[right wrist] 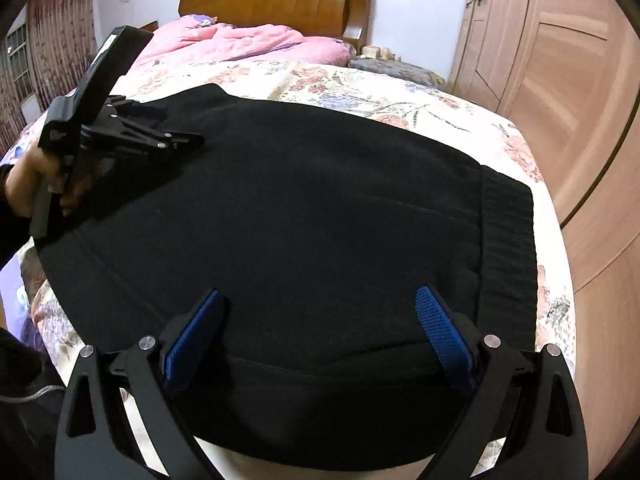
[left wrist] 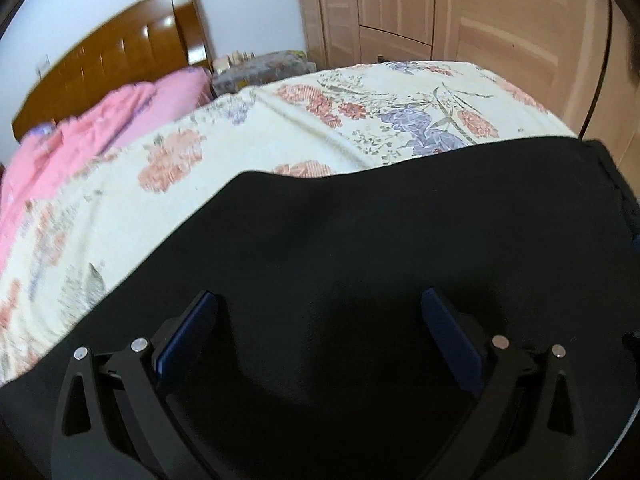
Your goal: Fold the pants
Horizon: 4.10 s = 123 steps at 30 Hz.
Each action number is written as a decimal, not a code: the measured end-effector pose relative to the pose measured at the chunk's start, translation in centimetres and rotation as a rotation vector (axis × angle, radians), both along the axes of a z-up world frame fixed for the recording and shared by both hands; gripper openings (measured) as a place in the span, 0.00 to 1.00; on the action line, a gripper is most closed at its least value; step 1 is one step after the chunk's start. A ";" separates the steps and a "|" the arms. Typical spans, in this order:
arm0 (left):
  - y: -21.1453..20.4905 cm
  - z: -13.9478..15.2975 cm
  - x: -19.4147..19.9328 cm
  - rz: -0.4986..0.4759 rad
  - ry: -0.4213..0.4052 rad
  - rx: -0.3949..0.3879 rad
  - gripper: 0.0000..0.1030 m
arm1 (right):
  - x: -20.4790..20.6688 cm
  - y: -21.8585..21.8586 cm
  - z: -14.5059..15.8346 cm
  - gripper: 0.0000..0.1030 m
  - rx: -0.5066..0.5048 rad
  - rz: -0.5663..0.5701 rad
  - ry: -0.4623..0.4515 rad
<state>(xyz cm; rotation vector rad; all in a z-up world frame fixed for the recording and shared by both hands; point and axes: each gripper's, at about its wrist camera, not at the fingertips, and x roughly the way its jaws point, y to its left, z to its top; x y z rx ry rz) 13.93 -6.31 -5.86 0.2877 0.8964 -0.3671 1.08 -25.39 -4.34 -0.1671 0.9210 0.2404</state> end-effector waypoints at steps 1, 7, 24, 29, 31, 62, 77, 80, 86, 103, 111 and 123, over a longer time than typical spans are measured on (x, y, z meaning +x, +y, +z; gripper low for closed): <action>0.1 -0.1 0.2 0.002 0.009 -0.011 0.99 | 0.4 0.2 0.7 0.90 -0.001 -0.012 0.026; 0.1 -0.1 -0.3 0.005 0.007 -0.016 0.99 | 5.8 1.5 4.0 0.94 -0.054 -0.057 -0.067; 0.3 0.0 -0.1 0.010 0.025 -0.058 0.99 | 13.3 -1.1 -0.8 0.95 -0.056 -0.205 0.069; 4.0 2.8 -2.4 0.058 -0.043 -0.072 0.98 | 13.0 0.9 0.9 0.95 -0.160 -0.312 0.079; 7.8 4.5 -4.0 0.088 -0.089 -0.107 0.98 | 12.3 4.1 3.3 0.96 -0.113 -0.297 -0.002; 52.2 3.3 -18.0 1.025 -0.048 -0.241 0.97 | 13.9 41.9 -1.2 0.96 -0.054 0.569 -0.036; 55.4 6.3 -25.5 1.242 -0.078 -0.076 0.98 | 1.5 63.9 -0.4 0.74 -0.120 1.079 -0.068; 54.9 6.1 -26.8 1.207 -0.074 -0.083 0.98 | 1.5 65.2 -1.2 0.73 -0.162 1.069 -0.076; 54.2 4.6 -28.1 1.179 -0.064 -0.170 0.98 | 1.1 65.5 -2.7 0.65 -0.213 1.059 -0.105; 52.8 4.2 -23.6 0.959 -0.037 -0.609 0.98 | 4.4 62.3 0.8 0.20 0.125 0.999 0.041; 53.1 3.0 -16.7 0.882 0.004 -0.820 0.97 | 4.8 60.4 2.1 0.19 0.219 0.991 -0.018; 54.9 0.6 -11.0 0.855 0.088 -0.802 0.33 | 5.3 54.7 4.1 0.89 0.220 0.914 -0.046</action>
